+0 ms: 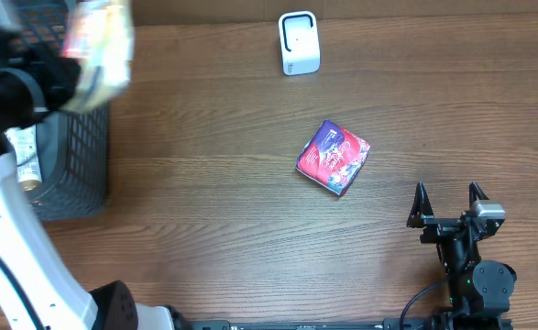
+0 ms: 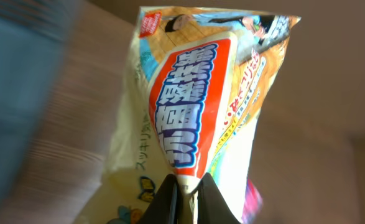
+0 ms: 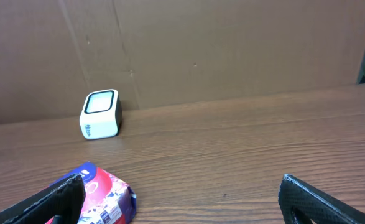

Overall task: Scan the item barcode
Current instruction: 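Carry the yellow snack bag out and set it beside the purple package, then reach the left gripper into the basket and grasp the white tube, then carry the white tube out and lay it between the two packages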

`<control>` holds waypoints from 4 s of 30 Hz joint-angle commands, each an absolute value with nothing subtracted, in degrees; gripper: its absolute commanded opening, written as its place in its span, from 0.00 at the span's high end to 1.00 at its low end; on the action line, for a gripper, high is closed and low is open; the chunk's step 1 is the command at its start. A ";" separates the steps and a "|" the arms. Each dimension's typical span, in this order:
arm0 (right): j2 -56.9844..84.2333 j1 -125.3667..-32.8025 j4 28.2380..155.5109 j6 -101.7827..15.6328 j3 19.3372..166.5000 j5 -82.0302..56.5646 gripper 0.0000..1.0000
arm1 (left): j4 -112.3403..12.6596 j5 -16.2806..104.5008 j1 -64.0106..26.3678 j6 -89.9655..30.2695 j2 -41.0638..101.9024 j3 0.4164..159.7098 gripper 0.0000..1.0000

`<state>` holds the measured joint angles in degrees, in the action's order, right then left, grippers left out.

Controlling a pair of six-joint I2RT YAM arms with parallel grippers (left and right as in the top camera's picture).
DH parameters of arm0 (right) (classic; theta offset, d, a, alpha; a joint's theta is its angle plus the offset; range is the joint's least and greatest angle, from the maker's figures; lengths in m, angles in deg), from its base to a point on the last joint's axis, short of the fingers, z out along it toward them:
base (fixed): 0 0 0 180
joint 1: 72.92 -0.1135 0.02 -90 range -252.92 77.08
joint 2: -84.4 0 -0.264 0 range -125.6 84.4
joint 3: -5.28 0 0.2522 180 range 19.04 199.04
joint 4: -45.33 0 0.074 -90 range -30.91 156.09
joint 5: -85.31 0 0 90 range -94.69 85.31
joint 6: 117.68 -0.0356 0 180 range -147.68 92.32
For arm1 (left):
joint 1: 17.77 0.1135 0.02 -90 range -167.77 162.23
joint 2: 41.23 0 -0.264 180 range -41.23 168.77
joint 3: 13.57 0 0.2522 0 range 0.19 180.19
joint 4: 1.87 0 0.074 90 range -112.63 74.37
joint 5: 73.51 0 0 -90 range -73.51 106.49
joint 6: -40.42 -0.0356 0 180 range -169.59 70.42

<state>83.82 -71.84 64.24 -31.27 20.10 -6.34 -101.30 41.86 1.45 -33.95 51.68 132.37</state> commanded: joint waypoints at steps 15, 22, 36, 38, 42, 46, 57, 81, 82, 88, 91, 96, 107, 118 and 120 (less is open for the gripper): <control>84.23 -71.73 63.86 -31.05 19.51 -6.23 0.00 | -86.24 29.23 -43.79 -28.55 73.09 98.31 0.96; 84.23 -71.73 63.89 -31.05 19.51 -6.23 0.00 | -94.53 29.60 -40.73 -30.34 72.40 108.59 0.96; 84.23 -71.73 63.89 -31.05 19.51 -6.23 0.00 | -112.45 22.97 -16.82 -38.03 61.18 146.60 0.00; 84.23 -71.73 63.86 -31.05 19.51 -6.25 0.00 | -112.45 20.99 -7.14 -37.97 57.93 146.60 0.00; 84.23 -71.73 63.86 -31.05 19.51 -6.23 0.00 | -112.45 18.25 10.67 -34.78 56.18 146.57 0.00; 84.23 -71.73 63.89 -31.05 19.51 -6.25 0.00 | -112.21 17.93 22.74 -31.32 58.34 142.29 0.00; 84.23 -71.73 63.89 -31.05 19.51 -6.23 0.00 | -97.70 11.54 24.97 -33.66 74.60 134.01 0.00; 84.23 -71.73 63.89 -31.05 19.51 -6.23 0.00 | -96.47 4.90 20.77 -44.52 92.85 133.50 0.17; 84.23 -71.73 63.86 -31.05 19.51 -6.23 0.00 | -96.25 3.76 20.34 -44.50 92.94 133.50 0.18; 84.23 -71.73 63.86 -31.05 19.51 -6.25 0.00 | -94.68 -1.40 18.08 -44.50 94.10 132.91 0.19; 84.23 -71.73 63.86 -31.05 19.51 -6.23 0.00 | -94.18 -1.70 18.32 -44.48 94.54 131.51 0.19; 84.23 -71.73 63.89 -31.05 19.51 -6.23 0.00 | -90.02 -1.72 19.05 -45.86 94.54 125.37 0.18; 84.23 -71.73 63.89 -31.05 19.51 -6.25 0.00 | -82.66 1.14 19.05 -48.31 94.54 116.48 0.47; 84.23 -71.73 63.86 -31.05 19.51 -6.23 0.00 | -90.05 6.69 17.93 -45.22 92.57 124.54 0.96; 84.23 -71.73 63.89 -31.05 19.51 -6.25 0.00 | -93.74 9.62 17.60 -41.40 91.50 131.62 0.96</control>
<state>83.77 -71.82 64.26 -31.29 20.10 -6.34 -90.90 4.22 18.56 -46.56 93.92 121.15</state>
